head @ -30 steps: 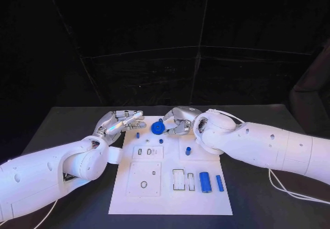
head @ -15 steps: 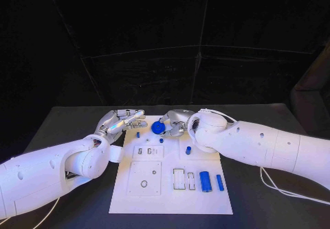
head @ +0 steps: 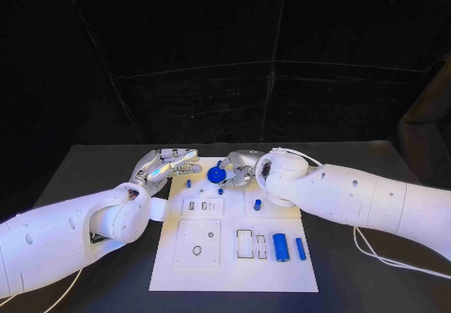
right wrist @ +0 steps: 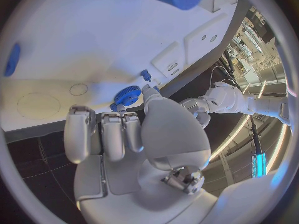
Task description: Assemble the parts on the task board
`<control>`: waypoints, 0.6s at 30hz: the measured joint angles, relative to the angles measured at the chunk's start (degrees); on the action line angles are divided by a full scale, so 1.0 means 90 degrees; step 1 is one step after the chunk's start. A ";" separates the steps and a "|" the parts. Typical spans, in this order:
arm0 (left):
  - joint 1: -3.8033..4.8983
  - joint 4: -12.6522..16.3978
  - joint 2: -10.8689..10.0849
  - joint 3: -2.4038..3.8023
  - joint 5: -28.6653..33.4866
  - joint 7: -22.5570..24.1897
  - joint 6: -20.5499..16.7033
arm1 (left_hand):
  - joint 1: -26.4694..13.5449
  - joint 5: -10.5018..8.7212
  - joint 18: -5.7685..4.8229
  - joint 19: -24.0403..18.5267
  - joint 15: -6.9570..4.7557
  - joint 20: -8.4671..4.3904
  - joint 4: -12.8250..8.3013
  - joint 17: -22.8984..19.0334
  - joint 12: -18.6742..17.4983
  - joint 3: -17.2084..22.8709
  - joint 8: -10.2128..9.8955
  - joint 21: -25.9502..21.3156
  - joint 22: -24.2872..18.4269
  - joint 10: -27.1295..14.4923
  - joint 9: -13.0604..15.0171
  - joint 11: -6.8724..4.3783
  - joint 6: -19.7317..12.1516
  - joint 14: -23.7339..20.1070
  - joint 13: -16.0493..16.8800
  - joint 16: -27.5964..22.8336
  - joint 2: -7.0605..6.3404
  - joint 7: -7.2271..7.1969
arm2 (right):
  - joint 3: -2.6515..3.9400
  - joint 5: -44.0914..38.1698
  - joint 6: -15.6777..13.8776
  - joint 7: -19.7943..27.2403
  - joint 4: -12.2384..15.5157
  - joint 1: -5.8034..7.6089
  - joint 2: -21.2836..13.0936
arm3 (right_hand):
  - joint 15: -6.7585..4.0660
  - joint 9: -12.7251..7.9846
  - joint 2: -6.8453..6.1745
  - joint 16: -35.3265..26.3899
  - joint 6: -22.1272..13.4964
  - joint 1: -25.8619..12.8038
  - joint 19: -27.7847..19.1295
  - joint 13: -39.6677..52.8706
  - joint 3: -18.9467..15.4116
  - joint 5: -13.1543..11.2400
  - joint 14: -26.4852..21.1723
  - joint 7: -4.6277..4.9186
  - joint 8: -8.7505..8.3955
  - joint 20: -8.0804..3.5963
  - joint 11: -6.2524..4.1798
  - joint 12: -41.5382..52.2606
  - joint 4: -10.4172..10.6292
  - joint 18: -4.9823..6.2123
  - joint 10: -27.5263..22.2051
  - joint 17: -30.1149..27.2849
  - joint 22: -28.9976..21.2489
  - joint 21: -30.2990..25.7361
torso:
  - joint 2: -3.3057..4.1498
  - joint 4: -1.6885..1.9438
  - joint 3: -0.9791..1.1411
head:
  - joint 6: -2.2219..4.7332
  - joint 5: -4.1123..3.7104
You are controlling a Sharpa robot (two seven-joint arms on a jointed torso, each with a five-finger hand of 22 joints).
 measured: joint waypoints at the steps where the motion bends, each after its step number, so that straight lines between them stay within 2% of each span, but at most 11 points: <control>1: 0.0000 0.0000 -0.0001 0.0000 0.0000 0.0000 0.0000 | 0.0000 0.0000 0.0000 0.0000 0.0000 0.0000 0.0000 0.0000 0.0000 0.0000 0.0000 0.0000 0.0000 0.0000 0.0000 0.0000 0.0000 0.0000 0.0000 0.0000 0.0000 0.0000 | 0.0000 0.0000 -0.0040 0.0011 0.0031 -0.0004 -0.0025 | 0.0021 0.0015 0.0002 0.0000 0.0112 0.0003 0.0023 0.0000 0.0015 0.0016 0.0015 0.0008 0.0000 0.0023 0.0000 0.0000 -0.0035 -0.0010 0.0000 0.0000 0.0000 0.0000 | 0.0000 0.0000 0.0000 | 0.0000 0.0005; 2: 0.0000 0.0000 -0.0002 0.0000 0.0000 0.0000 0.0000 | 0.0000 0.0000 0.0000 0.0000 0.0000 0.0000 0.0000 0.0000 0.0000 0.0000 0.0000 0.0000 0.0000 0.0000 0.0000 0.0000 0.0000 0.0000 0.0000 0.0000 0.0000 0.0000 | 0.0000 0.0000 -0.0090 0.0024 0.0065 -0.0010 -0.0051 | 0.0034 0.0022 0.0021 0.0000 0.0189 0.0021 0.0043 0.0000 0.0014 0.0035 0.0002 0.0017 0.0000 0.0043 0.0000 0.0000 -0.0068 -0.0105 0.0000 0.0000 0.0000 0.0000 | -0.0001 0.0000 0.0001 | 0.0000 0.0008; 6: 0.0000 0.0001 -0.0012 0.0000 0.0000 0.0000 0.0000 | 0.0000 0.0000 0.0000 0.0000 0.0000 0.0000 0.0000 0.0000 0.0000 0.0000 0.0000 0.0000 0.0000 0.0000 0.0000 0.0000 0.0000 0.0000 0.0000 0.0000 0.0000 0.0000 | -0.0004 0.0001 -0.0480 0.0140 0.0279 -0.0026 -0.0242 | 0.0042 0.0063 0.0035 0.0000 0.0627 0.0069 0.0065 0.0000 0.0018 0.0047 -0.0007 0.0042 0.0083 0.0066 0.0045 0.0000 -0.0178 -0.0103 0.0001 0.0000 0.0000 0.0030 | -0.0001 -0.0001 0.0002 | 0.0002 0.0015; 9: 0.0000 0.0003 -0.0023 0.0000 0.0000 0.0000 0.0001 | 0.0000 0.0000 0.0000 0.0000 0.0000 0.0000 0.0000 0.0000 0.0000 0.0000 0.0000 0.0000 0.0000 0.0000 0.0000 0.0000 0.0000 0.0000 0.0000 0.0000 0.0000 0.0000 | -0.0004 0.0059 -0.0915 0.0350 0.0553 -0.0028 -0.0562 | 0.0065 0.0074 0.0005 0.0000 0.0968 0.0201 0.0065 0.0000 0.0060 0.0095 0.0016 0.0065 0.0097 0.0066 0.0050 0.0000 -0.0327 -0.0102 -0.0004 0.0000 0.0000 0.0030 | -0.0002 -0.0007 0.0002 | 0.0008 0.0015; 10: 0.0000 0.0003 -0.0024 0.0000 -0.0001 0.0000 0.0001 | -0.0012 0.0000 0.0001 0.0000 0.0000 0.0000 0.0000 0.0000 0.0000 0.0000 0.0000 0.0000 0.0001 0.0000 0.0000 0.0000 0.0000 0.0000 0.0000 0.0000 0.0012 0.0000 | -0.0004 0.0071 -0.0957 0.0375 0.0585 -0.0028 -0.0603 | 0.0065 0.0078 0.0003 0.0000 0.1047 0.0256 0.0065 0.0000 0.0071 0.0095 0.0017 0.0074 0.0100 0.0066 0.0069 0.0000 -0.0373 -0.0102 -0.0020 0.0000 -0.0001 0.0030 | -0.0003 -0.0007 0.0002 | 0.0009 0.0015; 14: 0.0000 0.0007 -0.0046 0.0000 -0.0001 0.0000 0.0000 | -0.0024 0.0000 0.0001 0.0000 0.0000 0.0000 0.0000 0.0000 0.0000 0.0000 0.0000 0.0000 0.0001 0.0000 0.0000 0.0000 0.0000 0.0000 0.0000 0.0000 0.0024 0.0000 | -0.0003 0.0372 -0.1396 0.0724 0.0996 -0.0028 -0.1265 | 0.0065 0.0081 -0.0128 0.0000 0.1297 0.0399 0.0065 0.0000 0.0080 -0.0030 0.0017 0.0080 0.0124 0.0066 0.0090 0.0000 -0.0592 -0.0101 0.0000 0.0000 -0.0001 0.0030 | -0.0005 -0.0011 0.0002 | 0.0015 -0.0006; 18: -0.0001 0.0005 -0.0076 0.0000 -0.0001 0.0000 0.0000 | -0.0024 0.0000 0.0000 0.0000 0.0000 0.0000 0.0000 0.0000 0.0000 0.0000 0.0000 0.0000 0.0001 0.0000 0.0000 0.0000 0.0000 0.0000 0.0000 0.0000 0.0024 0.0000 | -0.0002 0.0837 -0.1566 0.1018 0.1251 -0.0027 -0.1894 | 0.0065 0.0090 -0.0224 0.0000 0.1604 0.0495 0.0020 0.0000 0.0029 -0.0149 0.0017 0.0075 0.0123 0.0111 0.0090 -0.0065 -0.0740 -0.0102 0.0000 0.0000 -0.0001 -0.0011 | -0.0008 -0.0036 0.0005 | 0.0024 -0.0017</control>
